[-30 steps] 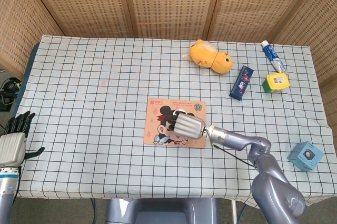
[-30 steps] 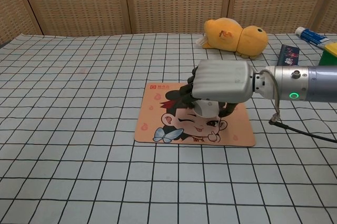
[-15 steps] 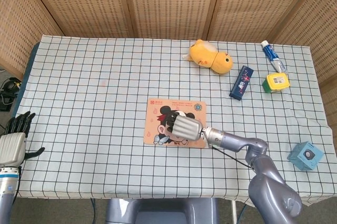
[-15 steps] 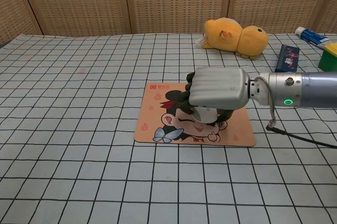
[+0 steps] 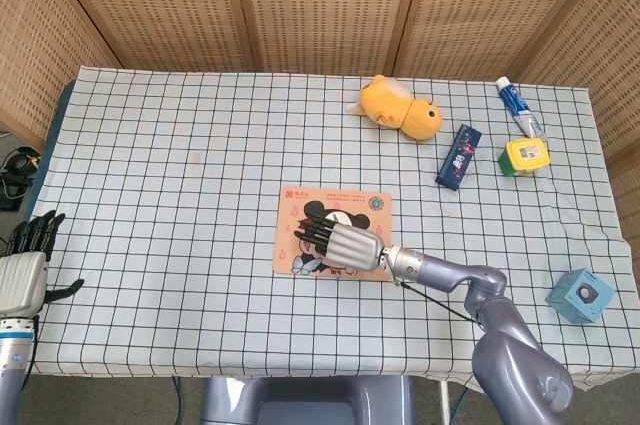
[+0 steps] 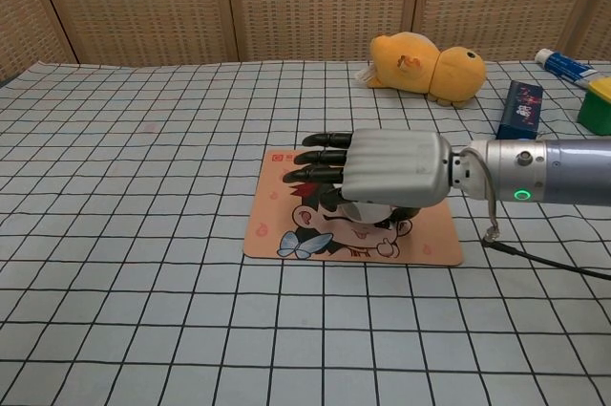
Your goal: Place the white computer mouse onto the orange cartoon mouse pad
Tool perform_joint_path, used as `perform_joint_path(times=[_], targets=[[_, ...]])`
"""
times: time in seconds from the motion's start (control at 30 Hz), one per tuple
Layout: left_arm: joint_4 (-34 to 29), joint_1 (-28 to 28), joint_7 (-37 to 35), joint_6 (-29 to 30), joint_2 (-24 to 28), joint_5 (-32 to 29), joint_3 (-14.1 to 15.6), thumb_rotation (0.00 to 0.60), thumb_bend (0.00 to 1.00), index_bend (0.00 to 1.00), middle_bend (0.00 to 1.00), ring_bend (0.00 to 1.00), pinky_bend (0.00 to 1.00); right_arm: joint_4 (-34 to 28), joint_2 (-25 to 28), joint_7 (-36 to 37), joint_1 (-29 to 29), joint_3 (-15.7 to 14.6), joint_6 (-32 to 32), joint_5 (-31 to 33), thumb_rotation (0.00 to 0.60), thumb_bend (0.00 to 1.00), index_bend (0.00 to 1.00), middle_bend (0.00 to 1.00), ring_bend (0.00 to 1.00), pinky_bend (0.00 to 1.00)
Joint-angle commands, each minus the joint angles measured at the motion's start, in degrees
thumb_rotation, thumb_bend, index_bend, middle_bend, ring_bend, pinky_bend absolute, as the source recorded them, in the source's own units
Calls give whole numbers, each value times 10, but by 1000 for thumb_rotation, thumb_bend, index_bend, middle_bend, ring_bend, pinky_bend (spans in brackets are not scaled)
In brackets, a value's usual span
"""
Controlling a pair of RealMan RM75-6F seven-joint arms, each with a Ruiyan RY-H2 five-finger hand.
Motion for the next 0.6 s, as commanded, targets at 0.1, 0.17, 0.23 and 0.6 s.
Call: perform_joint_path(times=[0.1,0.17,0.23,0.6], targets=[[-3,1,-1,3,2,2,0,600,0,0,0,0,0,-8,10,-12,-4,3,9,4,600,112,347,69,0,0],[-4,1,-1,4,3,3,0,600,0,0,0,0,0,-12,20,-21,-6,5,15,5,600,112,346,70,0,0],[-5,2,-2,5,3,4,1,600,0,0,0,0,0,-18,31,-30,-9,7,22,8,600,112,346,77,0,0],[-14,4,0,14,6,13,4,600,0,0,0,0,0,-144,152,-121,-101,84,64,104,600,112,309,85,0,0]])
